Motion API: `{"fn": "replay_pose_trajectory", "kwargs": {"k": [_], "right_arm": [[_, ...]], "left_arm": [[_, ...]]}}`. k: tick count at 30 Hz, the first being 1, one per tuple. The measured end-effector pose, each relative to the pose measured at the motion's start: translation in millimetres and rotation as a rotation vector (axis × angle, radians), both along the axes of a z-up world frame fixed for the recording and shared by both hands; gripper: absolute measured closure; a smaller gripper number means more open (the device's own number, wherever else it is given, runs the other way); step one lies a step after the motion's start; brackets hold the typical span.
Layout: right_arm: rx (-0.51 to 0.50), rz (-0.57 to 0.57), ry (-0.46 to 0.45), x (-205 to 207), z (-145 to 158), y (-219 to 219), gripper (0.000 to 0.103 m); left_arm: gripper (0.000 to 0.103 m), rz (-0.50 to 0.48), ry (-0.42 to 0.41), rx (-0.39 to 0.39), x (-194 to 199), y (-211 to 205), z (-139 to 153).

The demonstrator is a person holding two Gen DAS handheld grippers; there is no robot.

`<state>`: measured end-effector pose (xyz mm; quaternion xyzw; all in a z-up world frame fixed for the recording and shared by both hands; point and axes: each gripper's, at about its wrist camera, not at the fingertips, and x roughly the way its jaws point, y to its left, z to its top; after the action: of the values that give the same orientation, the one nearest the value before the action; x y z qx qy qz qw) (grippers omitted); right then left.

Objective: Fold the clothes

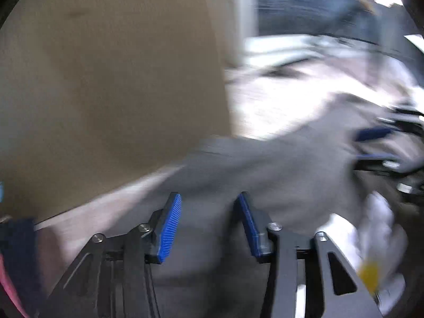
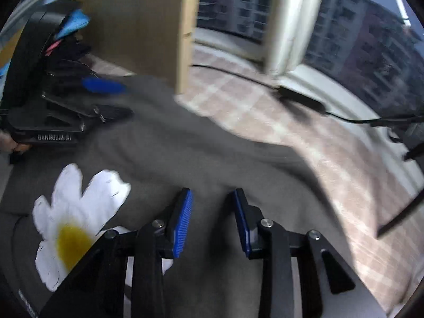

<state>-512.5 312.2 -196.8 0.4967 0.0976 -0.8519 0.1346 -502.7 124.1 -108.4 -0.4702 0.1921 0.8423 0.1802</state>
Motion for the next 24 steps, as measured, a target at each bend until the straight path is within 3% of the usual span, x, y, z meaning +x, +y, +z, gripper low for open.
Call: {"fn": "replay_pose_trajectory", "kwargs": {"k": [2,4,7,9,11,14,19,24], "right_arm": [[-0.071,-0.039,0.027,21,31,24,0.072],[-0.103,-0.102,0.077,51,67,55,0.070],[-0.102,-0.254,0.146,106,116,112,0.070],[-0.147,-0.356,0.142,143,139,150,0.070],[-0.117,-0.439,0.117,171,148,175,0.070],[-0.067,-0.470,0.041,199,144,187,0.070],[0.032,-0.418,-0.040,219,113,181,0.070],[-0.017,-0.342,-0.081,215,90,189,0.070]], "left_arm": [[0.074,0.053,0.008,0.045,5,-20,23],[0.074,0.046,0.025,0.093,30,-39,53],[0.070,-0.036,0.034,0.128,71,-61,81],[0.069,-0.081,0.004,0.155,99,-79,87],[0.069,-0.125,-0.050,0.185,120,-81,89],[0.069,-0.206,-0.127,0.242,154,-60,84],[0.069,-0.332,-0.172,0.227,210,-3,77],[0.069,-0.381,-0.221,0.210,261,39,88]]}}
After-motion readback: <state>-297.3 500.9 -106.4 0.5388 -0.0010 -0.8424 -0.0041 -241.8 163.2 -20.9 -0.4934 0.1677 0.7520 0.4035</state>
